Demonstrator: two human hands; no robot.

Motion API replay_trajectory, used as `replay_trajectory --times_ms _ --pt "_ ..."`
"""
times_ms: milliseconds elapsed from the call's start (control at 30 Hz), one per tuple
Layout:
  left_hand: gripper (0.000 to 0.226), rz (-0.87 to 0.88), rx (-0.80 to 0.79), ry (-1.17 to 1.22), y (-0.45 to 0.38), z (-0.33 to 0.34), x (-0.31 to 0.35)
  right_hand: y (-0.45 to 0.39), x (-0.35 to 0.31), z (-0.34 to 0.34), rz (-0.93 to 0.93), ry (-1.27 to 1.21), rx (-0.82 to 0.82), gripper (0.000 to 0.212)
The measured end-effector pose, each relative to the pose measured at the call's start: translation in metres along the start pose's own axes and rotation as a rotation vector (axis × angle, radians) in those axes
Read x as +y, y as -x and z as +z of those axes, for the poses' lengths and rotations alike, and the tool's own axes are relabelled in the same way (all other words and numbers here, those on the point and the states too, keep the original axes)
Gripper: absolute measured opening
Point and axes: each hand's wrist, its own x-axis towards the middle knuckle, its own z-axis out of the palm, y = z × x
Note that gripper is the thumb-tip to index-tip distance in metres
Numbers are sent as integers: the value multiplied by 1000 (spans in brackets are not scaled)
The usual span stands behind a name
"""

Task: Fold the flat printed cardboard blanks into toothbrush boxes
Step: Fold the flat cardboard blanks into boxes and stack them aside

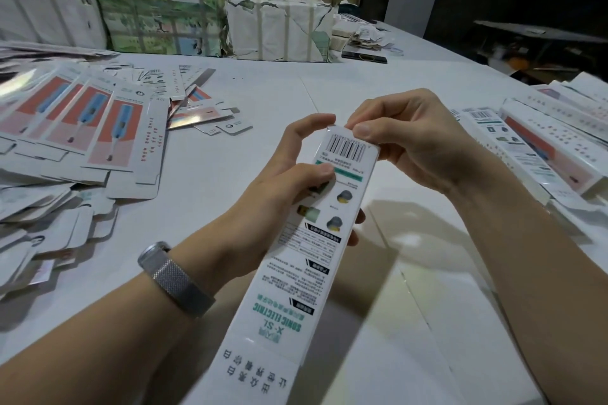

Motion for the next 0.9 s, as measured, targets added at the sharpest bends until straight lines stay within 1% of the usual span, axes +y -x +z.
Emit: replay_trajectory --times_ms 133,200,400,500,633,733,767,867,900 --pt "45 2 -16 49 1 -2 2 1 0 0 -21 -7 -41 13" --pt "41 0 -6 26 0 -2 2 0 1 2 -24 6 -38 14" --pt "37 21 97 -29 -2 -3 5 2 3 4 -3 -4 -15 19" --pt "35 14 115 -37 1 -3 7 0 3 5 9 -5 -4 19" --pt "29 13 98 -19 1 -2 6 1 2 7 15 -62 -4 22" --pt "31 27 75 -5 0 -5 6 0 2 11 23 -55 11 20" --pt "34 23 63 -26 0 -6 6 -1 3 14 38 -50 25 18" --pt "38 -1 17 -135 0 -6 2 -3 4 19 108 -76 54 21" --pt "39 -8 5 -156 0 -6 1 -3 3 19 122 -91 48 17"
